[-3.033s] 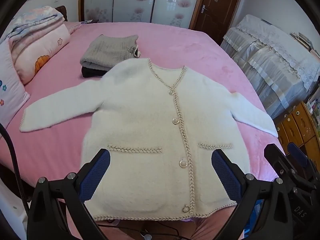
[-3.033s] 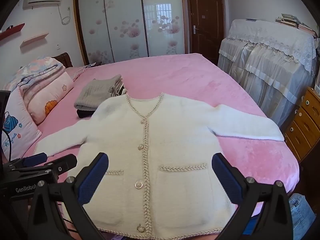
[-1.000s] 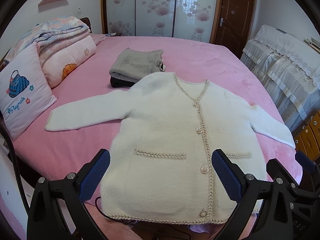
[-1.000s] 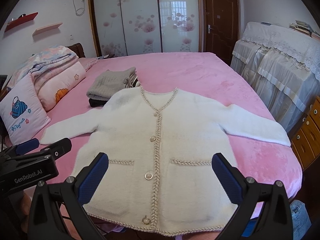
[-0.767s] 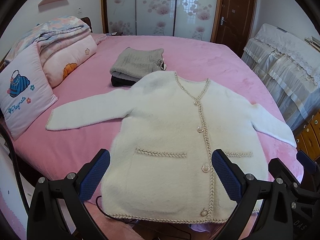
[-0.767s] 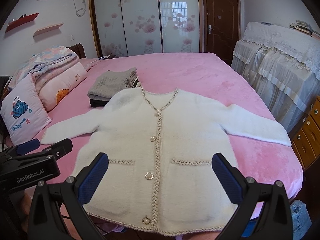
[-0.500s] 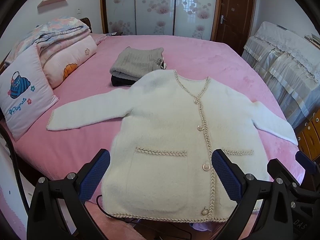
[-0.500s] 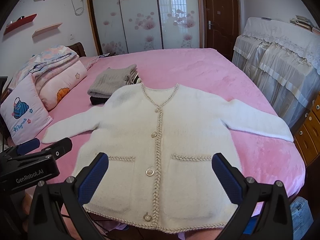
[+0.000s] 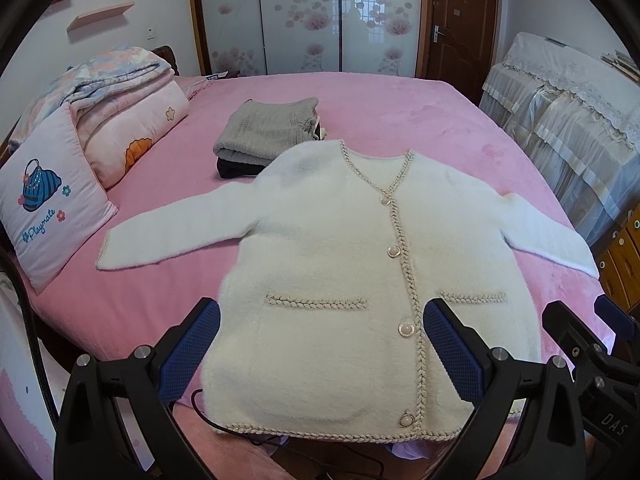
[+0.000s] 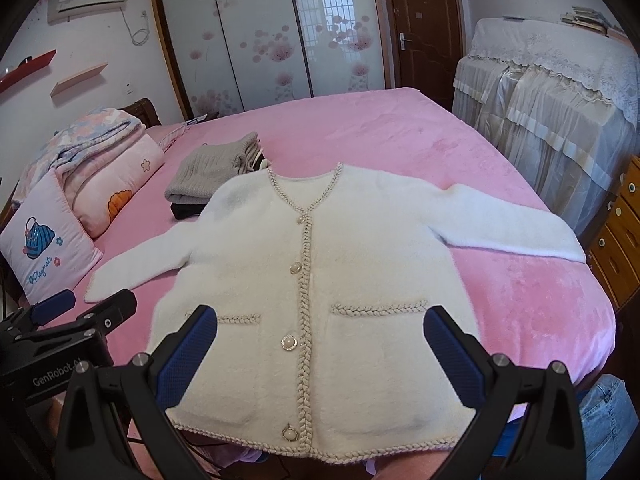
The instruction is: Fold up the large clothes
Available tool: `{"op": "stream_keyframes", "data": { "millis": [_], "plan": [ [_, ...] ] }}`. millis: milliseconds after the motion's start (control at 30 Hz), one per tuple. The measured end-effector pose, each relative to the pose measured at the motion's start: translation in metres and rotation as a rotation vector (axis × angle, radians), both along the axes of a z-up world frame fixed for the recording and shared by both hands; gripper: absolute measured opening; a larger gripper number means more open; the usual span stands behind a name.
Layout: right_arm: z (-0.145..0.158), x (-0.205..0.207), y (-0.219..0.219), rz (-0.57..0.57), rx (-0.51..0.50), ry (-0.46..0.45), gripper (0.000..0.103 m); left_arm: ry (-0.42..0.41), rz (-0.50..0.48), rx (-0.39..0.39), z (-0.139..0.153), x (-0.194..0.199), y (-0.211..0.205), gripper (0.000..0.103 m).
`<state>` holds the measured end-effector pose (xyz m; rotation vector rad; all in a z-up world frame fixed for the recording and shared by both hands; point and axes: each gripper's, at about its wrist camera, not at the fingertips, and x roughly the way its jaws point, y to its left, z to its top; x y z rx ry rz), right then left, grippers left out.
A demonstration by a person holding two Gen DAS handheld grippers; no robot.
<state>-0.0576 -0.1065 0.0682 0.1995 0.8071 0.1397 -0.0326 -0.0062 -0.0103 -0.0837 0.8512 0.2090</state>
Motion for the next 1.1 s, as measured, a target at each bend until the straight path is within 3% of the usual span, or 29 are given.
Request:
{"op": "stream_keyframes", "data": {
  "millis": [233, 633, 867, 1100],
  "plan": [
    [-0.003, 0.000, -0.025, 0.007, 0.077, 0.020, 0.103, -0.004, -0.001, 0.010, 0.004, -0.003, -0.017, 0.101],
    [0.006, 0.004, -0.078, -0.049, 0.080, -0.003, 0.103, -0.082, -0.059, 0.029, 0.030, 0.013, -0.052, 0.101],
    [0.014, 0.019, -0.125, -0.126, 0.048, -0.051, 0.103, -0.109, -0.122, 0.035, 0.045, 0.055, -0.086, 0.101],
    [0.005, 0.047, -0.212, -0.299, 0.016, -0.038, 0.103, -0.079, -0.178, 0.045, 0.029, 0.114, -0.132, 0.101]
  ]
}}
